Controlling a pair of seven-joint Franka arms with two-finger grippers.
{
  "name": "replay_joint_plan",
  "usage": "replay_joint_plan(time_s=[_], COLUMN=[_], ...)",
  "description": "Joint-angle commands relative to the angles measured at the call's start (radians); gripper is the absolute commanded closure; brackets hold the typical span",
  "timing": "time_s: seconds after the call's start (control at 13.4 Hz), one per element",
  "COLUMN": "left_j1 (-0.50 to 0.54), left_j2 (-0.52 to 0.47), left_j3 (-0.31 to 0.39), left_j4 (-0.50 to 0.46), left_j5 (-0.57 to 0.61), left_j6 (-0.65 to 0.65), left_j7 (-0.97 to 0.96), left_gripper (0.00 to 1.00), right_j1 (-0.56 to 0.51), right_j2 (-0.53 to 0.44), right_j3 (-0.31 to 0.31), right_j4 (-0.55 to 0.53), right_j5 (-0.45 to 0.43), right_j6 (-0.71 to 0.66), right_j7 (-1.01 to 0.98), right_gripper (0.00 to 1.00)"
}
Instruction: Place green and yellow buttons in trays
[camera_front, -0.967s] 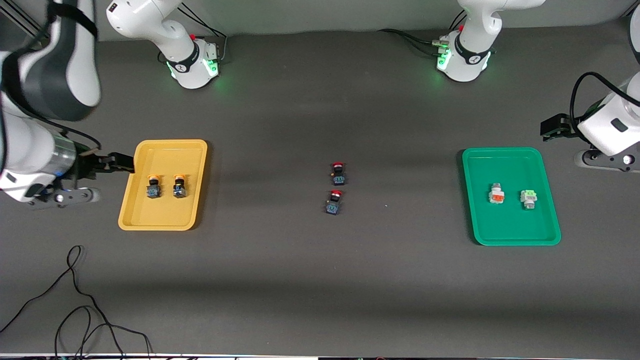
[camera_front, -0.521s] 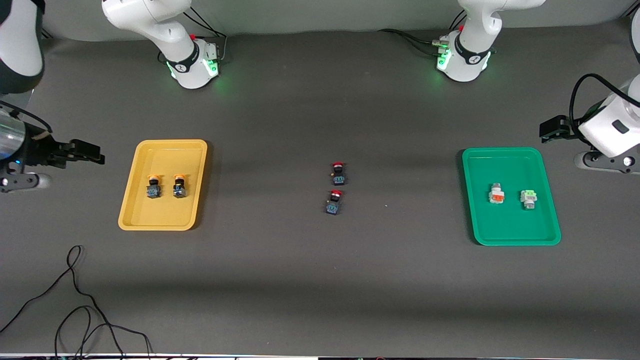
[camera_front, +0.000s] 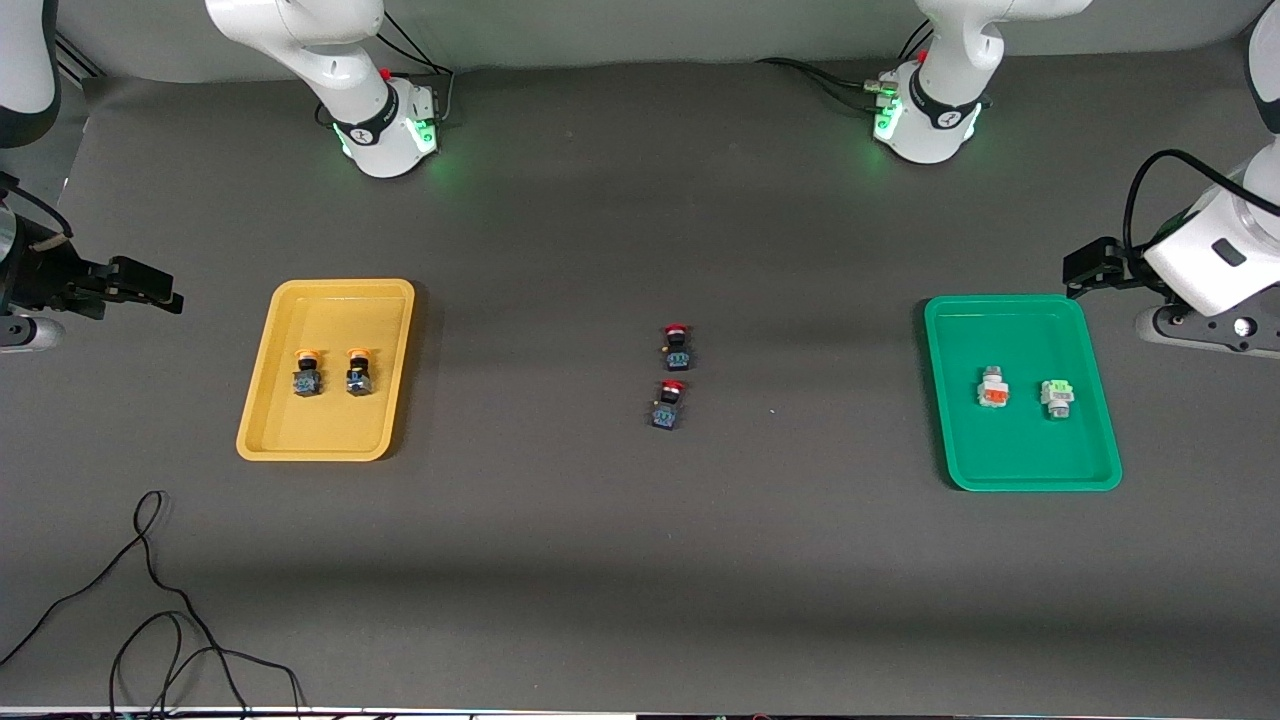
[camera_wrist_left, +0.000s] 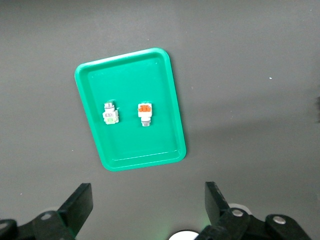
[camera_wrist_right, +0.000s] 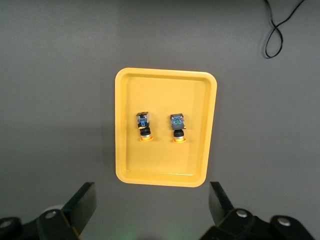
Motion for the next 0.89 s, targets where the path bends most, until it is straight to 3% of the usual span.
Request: replay_joint_plan(time_s=[0.0,0.82], left_j1=[-0.011,-0.008], left_j2=[-0.008,-0.008], left_j3=[0.003,0.003], left_j4=[0.001,0.001], left_j5=[-0.006,-0.008], left_j6=[-0.009,-0.034], left_j7=[-0.010,-0.010], left_gripper=[0.00,0.00], right_j1=[-0.001,-0.001], right_j2=[-0.001,0.000], right_j3=[0.015,0.015], right_j4=[0.006,0.019], right_j5=[-0.030,-0.028], right_j6=[0.014,0.006], right_j7=[0.029,0.032], right_gripper=[0.00,0.00])
